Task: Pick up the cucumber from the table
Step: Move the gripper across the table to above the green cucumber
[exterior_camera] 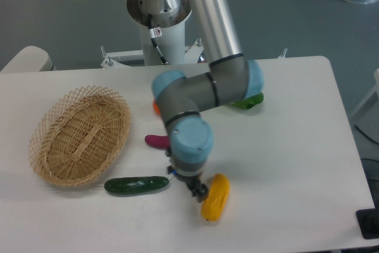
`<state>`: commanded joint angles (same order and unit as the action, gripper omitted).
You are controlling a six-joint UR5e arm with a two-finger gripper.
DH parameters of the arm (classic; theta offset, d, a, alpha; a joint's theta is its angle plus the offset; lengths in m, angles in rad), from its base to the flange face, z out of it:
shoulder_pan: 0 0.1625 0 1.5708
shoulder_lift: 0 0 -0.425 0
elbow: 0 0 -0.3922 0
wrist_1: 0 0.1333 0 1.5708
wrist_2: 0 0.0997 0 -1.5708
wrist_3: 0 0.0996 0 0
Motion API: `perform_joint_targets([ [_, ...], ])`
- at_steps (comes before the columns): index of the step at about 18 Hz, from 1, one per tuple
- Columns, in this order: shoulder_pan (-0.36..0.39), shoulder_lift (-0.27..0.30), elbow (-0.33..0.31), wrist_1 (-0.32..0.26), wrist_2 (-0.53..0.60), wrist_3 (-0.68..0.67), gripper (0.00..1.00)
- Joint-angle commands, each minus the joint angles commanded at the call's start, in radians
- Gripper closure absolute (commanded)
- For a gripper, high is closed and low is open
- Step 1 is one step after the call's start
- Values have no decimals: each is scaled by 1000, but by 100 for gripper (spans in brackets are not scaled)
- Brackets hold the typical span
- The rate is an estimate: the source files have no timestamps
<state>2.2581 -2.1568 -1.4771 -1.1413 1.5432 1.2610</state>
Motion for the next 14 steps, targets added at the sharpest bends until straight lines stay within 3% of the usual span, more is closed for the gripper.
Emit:
perform_joint_targets([
  [11,-52,0,-57,40,0,-32,0],
  [14,-66,-12,-60,107,2,-72,0],
])
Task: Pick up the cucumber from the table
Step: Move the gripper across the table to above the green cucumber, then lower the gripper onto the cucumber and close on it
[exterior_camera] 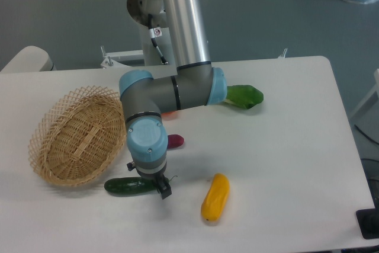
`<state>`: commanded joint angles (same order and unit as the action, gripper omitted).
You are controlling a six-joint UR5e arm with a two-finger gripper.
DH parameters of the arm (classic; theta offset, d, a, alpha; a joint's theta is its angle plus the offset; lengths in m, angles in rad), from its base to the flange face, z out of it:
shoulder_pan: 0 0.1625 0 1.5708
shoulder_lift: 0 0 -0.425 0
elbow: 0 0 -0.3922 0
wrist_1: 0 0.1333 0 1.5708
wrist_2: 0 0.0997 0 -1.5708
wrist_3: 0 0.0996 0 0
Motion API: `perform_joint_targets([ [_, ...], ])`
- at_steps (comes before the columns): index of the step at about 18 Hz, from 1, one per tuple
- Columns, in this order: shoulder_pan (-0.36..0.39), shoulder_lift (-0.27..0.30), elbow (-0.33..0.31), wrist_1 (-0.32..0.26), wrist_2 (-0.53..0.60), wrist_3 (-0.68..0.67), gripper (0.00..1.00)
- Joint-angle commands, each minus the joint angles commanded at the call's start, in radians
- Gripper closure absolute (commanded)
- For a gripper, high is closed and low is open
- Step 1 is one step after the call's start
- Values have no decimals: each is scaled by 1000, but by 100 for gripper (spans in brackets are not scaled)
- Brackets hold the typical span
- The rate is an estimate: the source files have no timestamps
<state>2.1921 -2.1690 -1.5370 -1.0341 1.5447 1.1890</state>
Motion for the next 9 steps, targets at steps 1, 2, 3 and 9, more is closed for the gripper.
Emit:
perform_joint_targets([
  [1,-6,-6,-5,8,0,-5,0],
  [2,-8,-8,-6,9,2,-8,0],
  [3,-11,-9,-6,17,2,-20,0],
  [9,-29,-28,-6,51,9,-72,56],
])
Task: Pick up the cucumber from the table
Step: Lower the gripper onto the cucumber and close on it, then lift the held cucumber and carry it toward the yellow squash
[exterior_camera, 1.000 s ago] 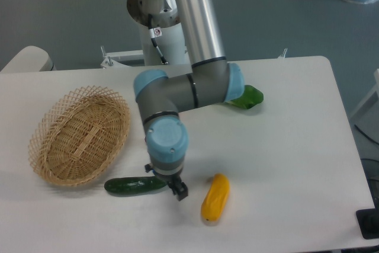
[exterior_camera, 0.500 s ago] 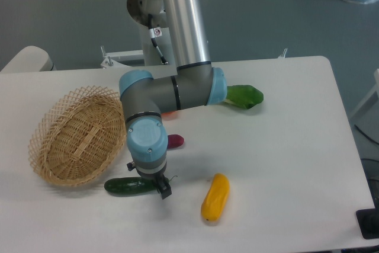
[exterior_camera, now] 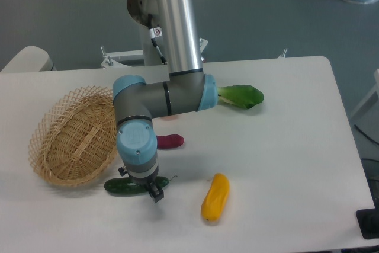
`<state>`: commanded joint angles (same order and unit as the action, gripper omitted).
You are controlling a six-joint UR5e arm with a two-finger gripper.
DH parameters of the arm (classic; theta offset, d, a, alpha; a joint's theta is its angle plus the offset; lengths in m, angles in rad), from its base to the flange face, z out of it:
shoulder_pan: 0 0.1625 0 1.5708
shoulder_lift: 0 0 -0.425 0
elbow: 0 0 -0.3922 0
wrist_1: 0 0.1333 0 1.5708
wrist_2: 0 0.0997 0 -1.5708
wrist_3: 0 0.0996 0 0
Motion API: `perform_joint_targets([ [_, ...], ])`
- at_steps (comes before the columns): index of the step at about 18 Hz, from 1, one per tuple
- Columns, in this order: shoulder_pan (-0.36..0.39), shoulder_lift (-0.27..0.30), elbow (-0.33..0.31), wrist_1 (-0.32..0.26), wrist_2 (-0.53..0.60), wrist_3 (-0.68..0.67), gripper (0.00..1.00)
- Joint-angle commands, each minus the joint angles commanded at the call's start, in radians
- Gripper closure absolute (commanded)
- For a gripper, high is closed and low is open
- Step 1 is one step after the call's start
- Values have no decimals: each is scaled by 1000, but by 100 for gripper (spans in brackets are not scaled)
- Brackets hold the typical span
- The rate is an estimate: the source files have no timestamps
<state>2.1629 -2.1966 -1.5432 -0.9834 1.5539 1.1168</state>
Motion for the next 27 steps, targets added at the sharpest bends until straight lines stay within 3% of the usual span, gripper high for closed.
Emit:
perform_joint_targets([
  [4,0,-2,11,8,0,-9,83],
  [8,6,8,31,-4,2,0,86],
  [9,8,9,38,-9,5,0,91],
  [12,14,12,64,-47,5,1,91],
  [17,64,12,181,-195,5,3,91],
  [21,135,-5,250,-207,-2,12,91],
  [27,254,-69,336,-207,-2,173,91],
])
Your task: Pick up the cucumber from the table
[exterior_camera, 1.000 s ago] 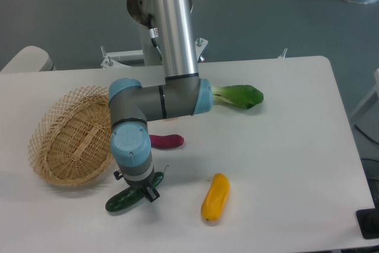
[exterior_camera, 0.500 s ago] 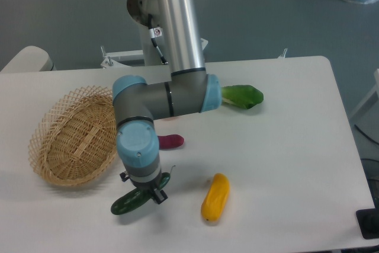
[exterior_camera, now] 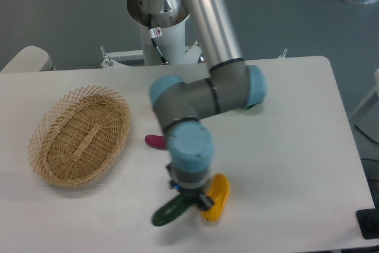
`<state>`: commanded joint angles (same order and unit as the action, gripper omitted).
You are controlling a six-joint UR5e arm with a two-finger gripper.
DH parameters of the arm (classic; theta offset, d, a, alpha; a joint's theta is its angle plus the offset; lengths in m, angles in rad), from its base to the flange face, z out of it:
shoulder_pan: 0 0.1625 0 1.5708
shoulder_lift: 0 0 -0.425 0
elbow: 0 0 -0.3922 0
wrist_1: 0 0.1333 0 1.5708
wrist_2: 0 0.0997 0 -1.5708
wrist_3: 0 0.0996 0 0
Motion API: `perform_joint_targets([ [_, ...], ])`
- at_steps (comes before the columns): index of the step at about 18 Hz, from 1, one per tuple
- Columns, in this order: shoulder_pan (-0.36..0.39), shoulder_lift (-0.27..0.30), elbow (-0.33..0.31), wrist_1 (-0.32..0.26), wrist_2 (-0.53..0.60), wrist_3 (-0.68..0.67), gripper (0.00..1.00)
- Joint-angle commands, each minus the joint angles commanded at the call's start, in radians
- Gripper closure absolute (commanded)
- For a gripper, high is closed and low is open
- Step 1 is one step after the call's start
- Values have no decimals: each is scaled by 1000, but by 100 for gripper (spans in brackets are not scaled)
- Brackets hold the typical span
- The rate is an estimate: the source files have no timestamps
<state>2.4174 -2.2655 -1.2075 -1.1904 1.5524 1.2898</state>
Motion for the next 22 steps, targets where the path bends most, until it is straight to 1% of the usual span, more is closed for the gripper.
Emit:
perform_joint_targets([
  [3,34,-46,64,-6,-3,54,91],
  [5,57,-61,100,-46,-20,91,91],
  [8,65,-91,160,-101,-18,166,91],
  [14,66,-95,166,-103,-15,193,91],
  [17,71,-94,164,-101,-11,249,90],
  [22,88,-94,164,-98,-12,281,90],
])
